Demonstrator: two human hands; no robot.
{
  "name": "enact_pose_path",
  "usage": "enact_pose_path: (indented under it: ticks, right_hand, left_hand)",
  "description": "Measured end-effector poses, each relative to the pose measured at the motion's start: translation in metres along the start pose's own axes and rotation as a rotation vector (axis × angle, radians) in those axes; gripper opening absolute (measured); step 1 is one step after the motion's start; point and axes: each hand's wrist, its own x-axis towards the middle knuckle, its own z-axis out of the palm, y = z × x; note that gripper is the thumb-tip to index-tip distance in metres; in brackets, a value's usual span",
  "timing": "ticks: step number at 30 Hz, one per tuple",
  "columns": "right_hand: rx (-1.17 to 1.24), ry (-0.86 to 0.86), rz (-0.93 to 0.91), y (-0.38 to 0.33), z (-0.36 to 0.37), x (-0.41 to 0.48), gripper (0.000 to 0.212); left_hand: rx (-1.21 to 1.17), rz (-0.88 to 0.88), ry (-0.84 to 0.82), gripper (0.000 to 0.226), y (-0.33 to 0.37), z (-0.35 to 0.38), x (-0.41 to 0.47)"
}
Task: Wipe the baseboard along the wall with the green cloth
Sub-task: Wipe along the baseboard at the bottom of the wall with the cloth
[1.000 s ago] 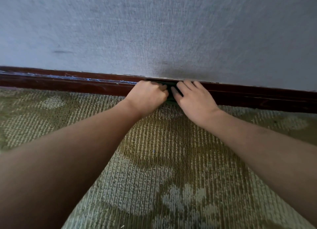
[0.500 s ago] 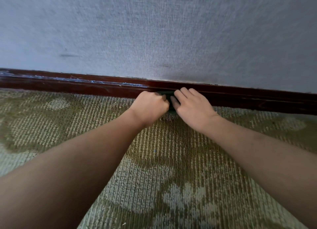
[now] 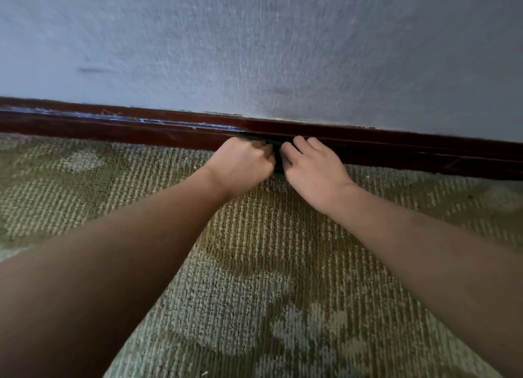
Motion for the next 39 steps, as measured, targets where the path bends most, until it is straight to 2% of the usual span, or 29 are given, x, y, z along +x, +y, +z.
enact_pose_path:
  ticks: [5, 9, 14, 19, 21, 24, 26, 30, 35, 39]
  right_hand:
    - [0.025, -0.008, -0.02, -0.01, 0.012, 0.005, 0.026]
    - [0.062, -0.023, 0.021, -0.008, 0.005, 0.005, 0.018]
    - [0.057, -0.006, 0.032, -0.006, -0.012, 0.003, 0.019]
    - [0.06, 0.001, -0.031, -0.005, -0.032, 0.004, 0.033]
    - [0.026, 0.037, -0.028, -0.002, -0.04, 0.005, 0.035]
    - [0.062, 0.034, -0.014, 0.001, -0.049, 0.005, 0.036]
    - [0.046, 0.043, -0.008, 0.001, -0.054, 0.006, 0.037]
    - [0.063, 0.024, -0.009, -0.001, -0.057, 0.013, 0.038]
    - [0.102, 0.014, 0.004, 0.0, -0.052, 0.027, 0.036]
    - [0.132, 0.014, -0.014, -0.005, -0.042, 0.029, 0.038]
  left_hand:
    - [-0.007, -0.031, -0.064, 0.028, 0.006, 0.013, 0.003]
    - [0.009, -0.066, -0.101, 0.035, 0.006, 0.016, 0.005]
    - [-0.007, -0.063, -0.13, 0.036, 0.002, 0.005, -0.003]
    - [0.106, 0.005, -0.095, 0.026, -0.004, -0.015, -0.021]
    - [0.084, 0.002, -0.112, 0.034, -0.008, -0.027, -0.025]
    - [0.087, -0.003, -0.019, 0.041, -0.012, -0.037, -0.027]
    - [0.125, -0.019, 0.013, 0.037, -0.015, -0.031, -0.025]
    - [0.085, -0.114, -0.059, 0.033, -0.021, -0.03, -0.022]
    - [0.124, -0.151, -0.06, 0.031, -0.031, -0.025, -0.022]
    - [0.042, -0.202, -0.08, 0.03, -0.033, -0.018, -0.022]
